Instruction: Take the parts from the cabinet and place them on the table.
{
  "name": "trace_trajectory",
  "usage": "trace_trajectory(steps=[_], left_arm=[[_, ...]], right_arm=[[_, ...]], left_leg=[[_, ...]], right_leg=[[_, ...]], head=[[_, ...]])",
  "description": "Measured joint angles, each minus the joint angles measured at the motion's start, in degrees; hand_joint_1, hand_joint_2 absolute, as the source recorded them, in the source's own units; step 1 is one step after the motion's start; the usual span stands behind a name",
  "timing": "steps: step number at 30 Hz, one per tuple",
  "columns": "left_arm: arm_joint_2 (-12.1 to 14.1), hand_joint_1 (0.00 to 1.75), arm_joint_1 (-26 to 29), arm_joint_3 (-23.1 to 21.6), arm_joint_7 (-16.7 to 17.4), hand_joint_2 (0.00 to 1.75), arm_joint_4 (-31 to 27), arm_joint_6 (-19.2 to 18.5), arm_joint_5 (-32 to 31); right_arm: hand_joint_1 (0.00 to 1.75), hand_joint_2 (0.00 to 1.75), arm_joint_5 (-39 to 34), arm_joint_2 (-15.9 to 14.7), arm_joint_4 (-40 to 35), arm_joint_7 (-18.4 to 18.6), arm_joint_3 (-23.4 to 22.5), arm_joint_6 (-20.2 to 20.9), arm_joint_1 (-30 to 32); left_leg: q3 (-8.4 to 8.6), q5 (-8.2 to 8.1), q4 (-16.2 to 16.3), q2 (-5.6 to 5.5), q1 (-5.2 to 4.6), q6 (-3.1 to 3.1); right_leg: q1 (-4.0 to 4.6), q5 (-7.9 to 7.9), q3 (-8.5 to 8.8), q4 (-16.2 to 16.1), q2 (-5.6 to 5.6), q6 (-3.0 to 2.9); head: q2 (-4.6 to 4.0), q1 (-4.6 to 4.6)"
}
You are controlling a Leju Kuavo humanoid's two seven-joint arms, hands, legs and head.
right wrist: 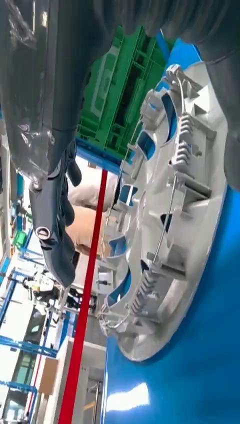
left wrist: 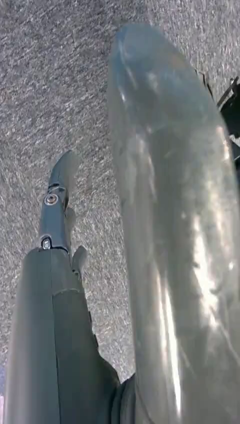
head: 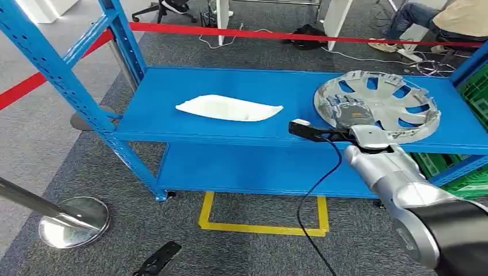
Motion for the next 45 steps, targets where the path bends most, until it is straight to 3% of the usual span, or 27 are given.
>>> trace_trajectory(steps=[6,9,12,18,26,45], left_arm=[[0.0,0.00,0.0,0.0,0.0,0.00,0.0,0.0,0.0],[0.0,0.00,0.0,0.0,0.0,0.00,0.0,-0.1,-0.1],[0.0,0.00,-0.1,0.0,0.0,0.00,0.0,-0.1,-0.1],[0.0,0.00,-0.2,0.0,0.0,0.00,0.0,-0.1,-0.4],[0.1,0.00,-0.1,0.0,0.4,0.00,0.0,-0.1,-0.6],[0.2,0.00,0.0,0.0,0.6,0.00,0.0,-0.1,-0.5]], right_arm=[[0.00,1.75,0.0,0.0,0.0,-0.1,0.0,0.8,0.0],[0.00,1.75,0.0,0.0,0.1,0.4,0.0,3.8,-0.4],[0.00,1.75,0.0,0.0,0.1,2.0,0.0,7.5,-0.7],[0.00,1.75,-1.1,-0.3,0.8,7.1,-0.6,10.5,-1.1],[0.00,1.75,-2.6,-3.5,2.1,11.0,-3.2,11.2,0.1],[0.00,1.75,-3.2,-6.2,2.8,12.0,-5.8,11.4,2.5]], left_leg=[[0.04,0.08,0.0,0.01,0.01,0.09],[0.11,0.12,0.0,0.02,0.05,0.05],[0.13,0.17,0.0,0.04,0.11,-0.03],[0.16,0.20,0.0,0.05,0.14,-0.07],[0.14,0.19,0.0,0.05,0.11,-0.05],[0.16,0.18,0.0,0.12,0.13,-0.07]], right_leg=[[0.02,0.09,-0.03,0.0,0.00,0.19],[0.07,0.09,-0.04,0.1,0.02,0.19],[0.11,0.08,-0.05,0.1,0.02,0.19],[0.12,0.08,-0.09,0.2,0.03,0.18],[0.10,0.08,-0.06,0.2,0.02,0.18],[0.12,0.08,-0.09,0.2,0.11,0.18]], head=[[0.00,-0.04],[0.00,-0.07],[0.00,-0.04],[0.00,-0.04],[0.00,-0.02],[0.00,-0.04]])
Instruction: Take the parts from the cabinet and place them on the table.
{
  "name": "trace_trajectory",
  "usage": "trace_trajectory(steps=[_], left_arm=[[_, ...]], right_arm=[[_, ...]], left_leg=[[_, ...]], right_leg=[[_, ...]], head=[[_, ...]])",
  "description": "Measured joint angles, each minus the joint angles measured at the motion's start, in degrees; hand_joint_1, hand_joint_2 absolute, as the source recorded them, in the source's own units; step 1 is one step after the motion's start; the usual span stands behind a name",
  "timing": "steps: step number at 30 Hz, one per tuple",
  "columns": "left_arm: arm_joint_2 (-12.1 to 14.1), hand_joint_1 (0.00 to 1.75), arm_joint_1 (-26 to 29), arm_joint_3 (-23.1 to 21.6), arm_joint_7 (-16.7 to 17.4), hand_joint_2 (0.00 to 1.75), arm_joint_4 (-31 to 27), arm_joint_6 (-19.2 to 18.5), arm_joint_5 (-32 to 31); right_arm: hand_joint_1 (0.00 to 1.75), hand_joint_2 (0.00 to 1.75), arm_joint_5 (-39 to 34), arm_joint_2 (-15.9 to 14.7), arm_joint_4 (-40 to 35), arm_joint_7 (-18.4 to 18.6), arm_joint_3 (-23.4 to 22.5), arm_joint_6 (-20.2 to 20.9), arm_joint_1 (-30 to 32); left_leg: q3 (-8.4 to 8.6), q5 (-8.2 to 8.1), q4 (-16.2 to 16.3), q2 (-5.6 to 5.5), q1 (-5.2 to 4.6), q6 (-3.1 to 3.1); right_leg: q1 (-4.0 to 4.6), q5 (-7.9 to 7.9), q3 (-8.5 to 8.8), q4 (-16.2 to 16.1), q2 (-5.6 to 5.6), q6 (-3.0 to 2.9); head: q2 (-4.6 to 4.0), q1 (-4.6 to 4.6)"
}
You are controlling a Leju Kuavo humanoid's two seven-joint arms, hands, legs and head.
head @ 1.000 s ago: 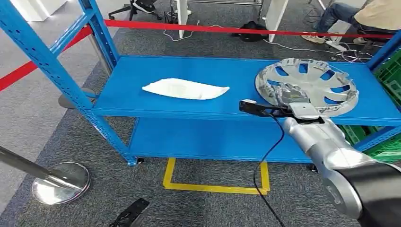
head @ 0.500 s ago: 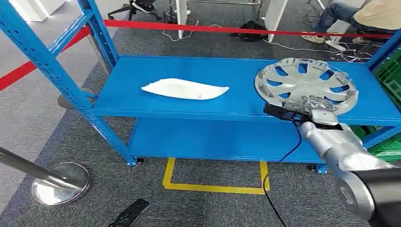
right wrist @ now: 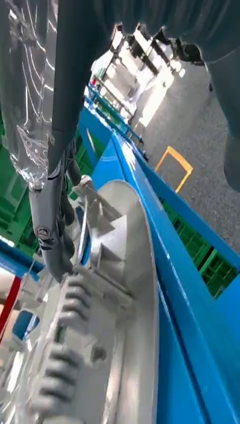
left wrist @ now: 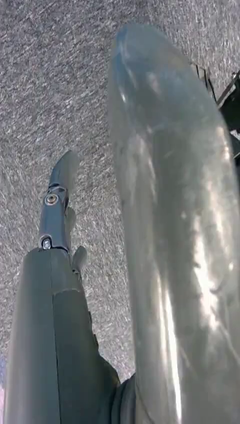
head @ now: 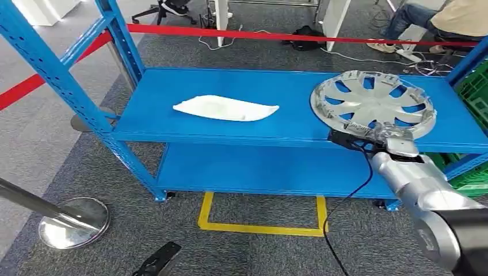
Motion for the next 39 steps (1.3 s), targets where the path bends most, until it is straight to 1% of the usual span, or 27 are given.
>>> trace_trajectory(steps=[5,6,7,13,28,39], left_arm=[[0.2,0.00,0.0,0.0,0.0,0.00,0.0,0.1,0.0],[0.2,0.00,0.0,0.0,0.0,0.00,0.0,0.1,0.0],[0.3,0.00,0.0,0.0,0.0,0.00,0.0,0.2,0.0],[0.4,0.00,0.0,0.0,0.0,0.00,0.0,0.3,0.3],[0.5,0.00,0.0,0.0,0.0,0.00,0.0,0.4,0.3],[0.5,0.00,0.0,0.0,0.0,0.00,0.0,0.4,0.3]], right_arm=[[0.00,1.75,-0.1,0.0,0.2,0.0,-1.0,1.1,0.5],[0.16,1.75,0.0,0.0,0.2,-0.1,-1.1,1.0,0.5],[1.75,1.75,0.1,0.0,0.2,-0.3,-1.3,0.8,0.6],[1.75,1.75,0.8,0.0,0.2,-1.6,-1.4,-1.4,0.9],[1.75,1.75,1.2,0.0,0.2,-3.1,-2.4,-2.5,0.4],[1.75,1.75,1.3,0.0,0.2,-3.4,-2.8,-3.1,0.4]], left_leg=[[0.02,0.00,0.0,0.00,0.01,0.00],[0.02,0.00,0.0,0.00,0.01,0.00],[0.02,0.00,0.0,0.00,0.01,0.00],[0.02,0.01,0.0,0.00,0.01,0.00],[0.10,0.01,0.0,0.02,0.01,0.00],[0.11,0.01,0.0,0.02,0.00,0.01]], right_leg=[[0.01,0.00,0.00,0.0,0.01,0.00],[0.01,0.00,0.01,0.0,0.00,0.00],[0.01,0.00,0.01,0.0,0.00,0.00],[0.00,0.00,0.02,0.0,0.01,0.00],[0.01,0.00,0.09,0.0,0.00,0.00],[0.01,0.00,0.13,0.0,-0.01,0.00]], head=[[0.00,0.00],[0.00,0.00],[0.00,0.00],[0.00,0.00],[0.00,0.00],[0.00,0.00]])
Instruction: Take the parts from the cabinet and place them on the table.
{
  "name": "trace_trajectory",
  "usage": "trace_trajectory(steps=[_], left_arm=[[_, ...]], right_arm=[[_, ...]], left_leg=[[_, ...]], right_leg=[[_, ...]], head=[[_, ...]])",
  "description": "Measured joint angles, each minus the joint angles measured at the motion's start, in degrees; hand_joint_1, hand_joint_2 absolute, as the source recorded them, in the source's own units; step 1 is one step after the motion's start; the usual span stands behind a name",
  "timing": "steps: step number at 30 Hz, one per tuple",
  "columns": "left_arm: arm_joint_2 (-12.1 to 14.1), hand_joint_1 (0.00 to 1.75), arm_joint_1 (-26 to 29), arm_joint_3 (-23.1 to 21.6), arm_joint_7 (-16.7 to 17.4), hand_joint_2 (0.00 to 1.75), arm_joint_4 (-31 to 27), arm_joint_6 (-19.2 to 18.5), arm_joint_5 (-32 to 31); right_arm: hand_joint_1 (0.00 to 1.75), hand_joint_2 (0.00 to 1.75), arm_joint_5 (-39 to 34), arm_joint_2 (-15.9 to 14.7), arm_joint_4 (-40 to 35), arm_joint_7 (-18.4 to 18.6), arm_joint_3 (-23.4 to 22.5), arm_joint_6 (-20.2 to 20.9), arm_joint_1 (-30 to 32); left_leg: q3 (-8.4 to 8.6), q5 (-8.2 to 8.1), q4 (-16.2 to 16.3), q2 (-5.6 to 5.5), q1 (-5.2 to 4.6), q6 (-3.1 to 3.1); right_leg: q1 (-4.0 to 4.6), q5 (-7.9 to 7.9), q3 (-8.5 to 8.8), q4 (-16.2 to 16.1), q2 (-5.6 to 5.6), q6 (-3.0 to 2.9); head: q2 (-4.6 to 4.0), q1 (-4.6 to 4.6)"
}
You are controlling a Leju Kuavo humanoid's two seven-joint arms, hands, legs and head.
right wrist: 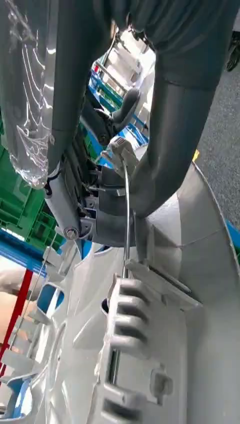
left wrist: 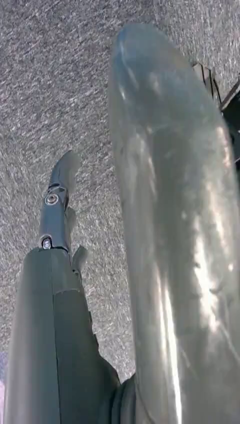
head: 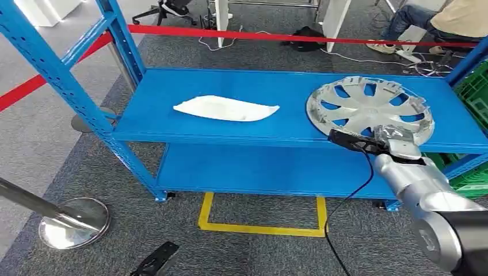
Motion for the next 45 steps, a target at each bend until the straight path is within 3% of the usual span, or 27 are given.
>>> trace_trajectory(steps=[13,21,30,35,39,40,45], left_arm=[[0.0,0.00,0.0,0.0,0.0,0.00,0.0,0.0,0.0],[0.0,0.00,0.0,0.0,-0.2,0.00,0.0,0.2,0.2],[0.0,0.00,0.1,0.0,-0.3,0.00,0.0,0.4,0.4],[0.0,0.00,0.1,0.0,-0.6,0.00,0.0,0.5,0.8],[0.0,0.00,0.3,0.0,-1.1,0.00,0.0,0.6,1.0],[0.0,0.00,0.3,0.0,-1.2,1.75,0.0,0.6,1.1],[0.0,0.00,0.8,0.0,-2.0,1.75,0.0,0.6,1.2]], right_arm=[[1.75,1.75,1.0,0.0,0.0,-1.8,0.0,-1.2,0.2],[1.75,1.75,1.8,1.3,-1.5,-8.2,0.0,-6.9,-0.7],[1.75,1.75,1.8,2.8,-3.4,-9.7,0.0,-8.0,-3.0],[1.75,1.75,1.1,3.9,-4.8,-13.5,0.3,-11.5,-3.2],[1.75,1.75,-0.5,4.7,-7.8,-15.5,1.7,-11.8,-3.2],[1.75,1.75,-1.1,4.8,-8.5,-15.7,2.3,-11.9,-3.2],[1.75,1.75,-3.6,4.9,-11.8,-16.5,5.2,-12.4,-2.7]], left_leg=[[-0.01,0.00,0.0,0.00,0.00,0.00],[-0.03,0.00,0.0,0.00,-0.01,-0.01],[-0.04,0.01,0.0,-0.05,0.01,-0.01],[-0.07,0.00,0.0,-0.04,-0.01,-0.01],[-0.07,0.00,0.0,-0.03,0.00,-0.01],[-0.07,0.00,0.0,-0.03,0.01,-0.01],[-0.08,0.00,0.0,-0.04,0.02,-0.02]], right_leg=[[0.00,0.00,0.01,0.0,0.01,0.00],[0.01,0.01,-0.02,0.1,0.05,0.01],[0.02,-0.01,0.00,0.1,-0.07,-0.01],[0.02,-0.01,-0.03,0.1,-0.04,-0.01],[0.02,-0.01,-0.07,0.1,-0.04,-0.01],[0.02,-0.01,-0.08,0.1,-0.03,-0.01],[0.03,-0.02,-0.10,0.1,-0.05,-0.03]], head=[[0.00,0.00],[0.00,0.00],[0.00,0.00],[0.00,0.00],[0.00,0.00],[0.00,0.00],[0.00,0.00]])
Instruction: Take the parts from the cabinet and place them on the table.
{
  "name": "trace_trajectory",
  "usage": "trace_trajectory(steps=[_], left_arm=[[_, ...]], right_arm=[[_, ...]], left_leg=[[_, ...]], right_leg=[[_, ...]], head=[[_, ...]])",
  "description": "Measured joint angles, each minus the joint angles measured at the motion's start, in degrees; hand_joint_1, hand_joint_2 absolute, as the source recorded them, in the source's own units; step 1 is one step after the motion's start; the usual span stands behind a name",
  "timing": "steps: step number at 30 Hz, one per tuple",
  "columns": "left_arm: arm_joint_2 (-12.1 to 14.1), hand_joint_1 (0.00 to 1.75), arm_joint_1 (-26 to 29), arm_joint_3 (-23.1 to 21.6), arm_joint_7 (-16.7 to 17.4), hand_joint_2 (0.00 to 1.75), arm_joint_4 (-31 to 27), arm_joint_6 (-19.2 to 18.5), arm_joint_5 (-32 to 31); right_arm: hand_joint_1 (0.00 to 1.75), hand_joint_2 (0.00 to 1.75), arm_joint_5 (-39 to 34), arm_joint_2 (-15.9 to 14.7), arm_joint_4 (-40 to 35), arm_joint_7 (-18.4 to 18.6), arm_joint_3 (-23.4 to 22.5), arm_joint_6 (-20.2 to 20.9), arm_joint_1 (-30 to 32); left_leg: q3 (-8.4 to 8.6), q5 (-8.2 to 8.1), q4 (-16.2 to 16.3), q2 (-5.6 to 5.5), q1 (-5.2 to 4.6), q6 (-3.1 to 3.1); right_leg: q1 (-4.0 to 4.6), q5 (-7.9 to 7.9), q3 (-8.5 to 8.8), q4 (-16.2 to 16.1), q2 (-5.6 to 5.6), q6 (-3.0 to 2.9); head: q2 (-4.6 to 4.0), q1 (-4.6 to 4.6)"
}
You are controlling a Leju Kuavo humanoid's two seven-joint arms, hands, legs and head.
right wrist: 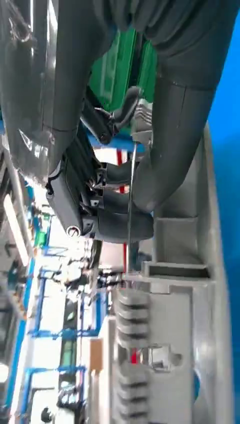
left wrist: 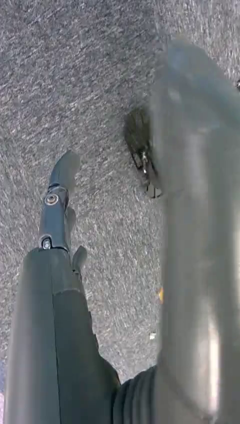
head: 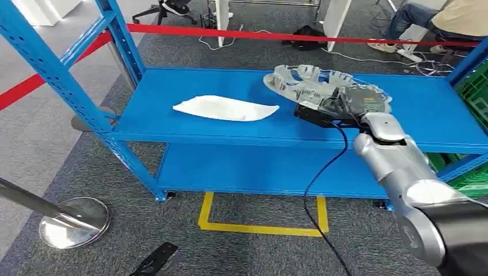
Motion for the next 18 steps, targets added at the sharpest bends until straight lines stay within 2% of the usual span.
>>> trace_trajectory(steps=[18], left_arm=[[0.0,0.00,0.5,0.0,-0.8,1.75,0.0,0.0,0.0]], right_arm=[[1.75,1.75,-4.7,-0.8,-6.5,-0.3,5.6,-1.7,1.7]], left_leg=[[-0.01,-0.01,0.0,0.01,0.00,0.00]], right_leg=[[0.00,-0.01,-0.04,0.0,0.02,-0.01]], head=[[0.00,0.00]])
